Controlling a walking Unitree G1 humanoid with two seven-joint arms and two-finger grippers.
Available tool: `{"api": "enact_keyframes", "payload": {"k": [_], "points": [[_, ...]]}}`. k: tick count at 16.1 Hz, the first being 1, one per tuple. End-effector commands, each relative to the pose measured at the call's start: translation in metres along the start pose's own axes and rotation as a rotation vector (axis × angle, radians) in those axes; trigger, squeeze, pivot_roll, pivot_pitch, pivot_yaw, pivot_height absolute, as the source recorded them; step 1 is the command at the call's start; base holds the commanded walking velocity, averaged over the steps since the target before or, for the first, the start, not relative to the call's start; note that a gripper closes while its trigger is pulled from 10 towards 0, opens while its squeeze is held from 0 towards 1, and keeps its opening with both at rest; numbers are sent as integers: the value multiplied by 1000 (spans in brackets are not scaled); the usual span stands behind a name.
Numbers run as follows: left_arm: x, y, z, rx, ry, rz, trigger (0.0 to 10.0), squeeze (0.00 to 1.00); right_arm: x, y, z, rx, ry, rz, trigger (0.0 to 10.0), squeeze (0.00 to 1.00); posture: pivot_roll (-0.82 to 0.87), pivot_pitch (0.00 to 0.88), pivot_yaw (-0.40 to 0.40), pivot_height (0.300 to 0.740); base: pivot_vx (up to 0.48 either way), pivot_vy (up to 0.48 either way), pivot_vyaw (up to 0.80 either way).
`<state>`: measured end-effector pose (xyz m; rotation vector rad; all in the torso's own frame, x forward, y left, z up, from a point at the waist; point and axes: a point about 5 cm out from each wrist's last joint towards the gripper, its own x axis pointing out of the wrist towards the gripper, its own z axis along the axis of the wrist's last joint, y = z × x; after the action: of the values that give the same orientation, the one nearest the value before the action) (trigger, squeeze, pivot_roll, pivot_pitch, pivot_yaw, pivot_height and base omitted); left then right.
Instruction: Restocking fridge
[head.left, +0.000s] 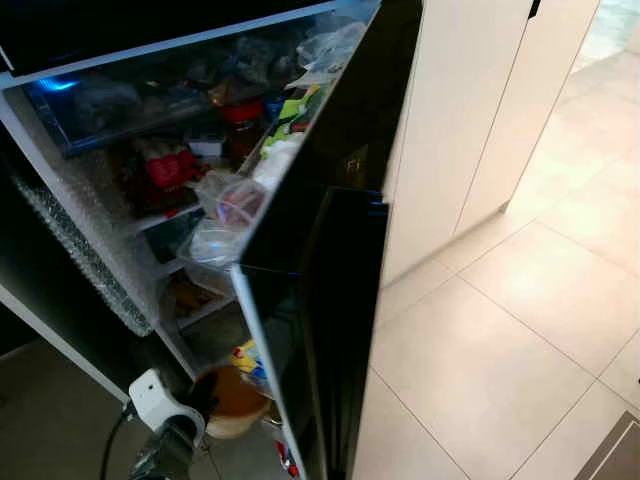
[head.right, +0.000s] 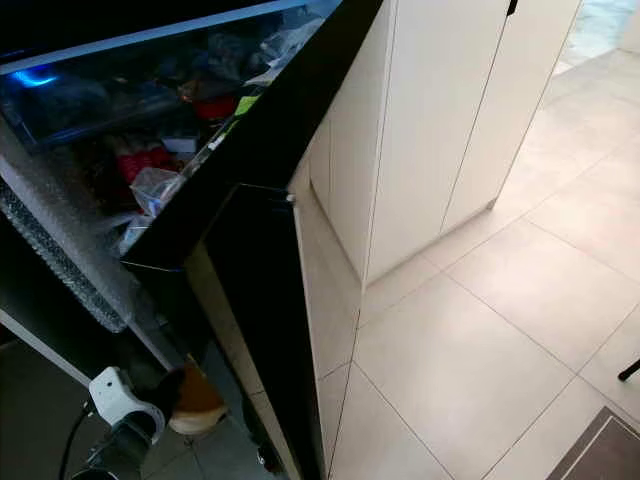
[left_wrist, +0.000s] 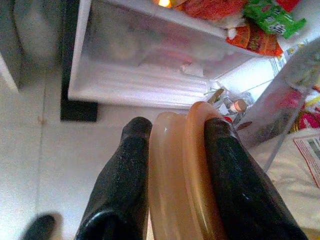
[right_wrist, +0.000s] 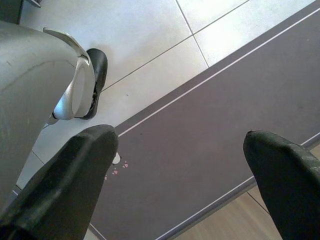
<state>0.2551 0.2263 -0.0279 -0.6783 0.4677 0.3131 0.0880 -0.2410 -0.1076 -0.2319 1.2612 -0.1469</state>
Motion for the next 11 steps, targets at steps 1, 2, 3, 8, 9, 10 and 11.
{"api": "enact_keyframes", "payload": {"k": [1, 2, 3, 8, 9, 10, 11], "points": [[-1, -1, -11, -51, 50, 5, 10000, 0, 0, 2, -4, -10, 15, 3, 10000, 0, -91, 39, 8, 740, 0, 0, 0], [0, -7, -14, -59, 68, -5, 10000, 0, -1, 0, -9, -20, 41, -17, 10000, 0, -91, 39, 8, 740, 0, 0, 0], [1, -11, -17, -84, 80, -19, 10000, 0, -1, -2, -13, -18, 59, -38, 10000, 0, -102, 42, 8, 740, 0, 0, 0], [-2, -39, -50, -78, 283, -183, 10000, 0, -3, -16, -22, -18, 99, -89, 10000, 0, -124, 46, 4, 740, 0, 0, 0], [-3, -41, -53, -58, 299, -201, 10000, 0, -3, -17, -23, -17, 106, -96, 10000, 0, -124, 46, 4, 740, 0, 0, 0], [-3, -42, -55, -55, 305, -203, 10000, 0, -3, -17, -23, -14, 107, -96, 10000, 0, -128, 46, 5, 740, 0, 0, 0], [-3, -41, -54, -52, 309, -202, 10000, 0, -3, -17, -23, -14, 108, -95, 10000, 0, -129, 47, 7, 740, 0, 0, 0]]}}
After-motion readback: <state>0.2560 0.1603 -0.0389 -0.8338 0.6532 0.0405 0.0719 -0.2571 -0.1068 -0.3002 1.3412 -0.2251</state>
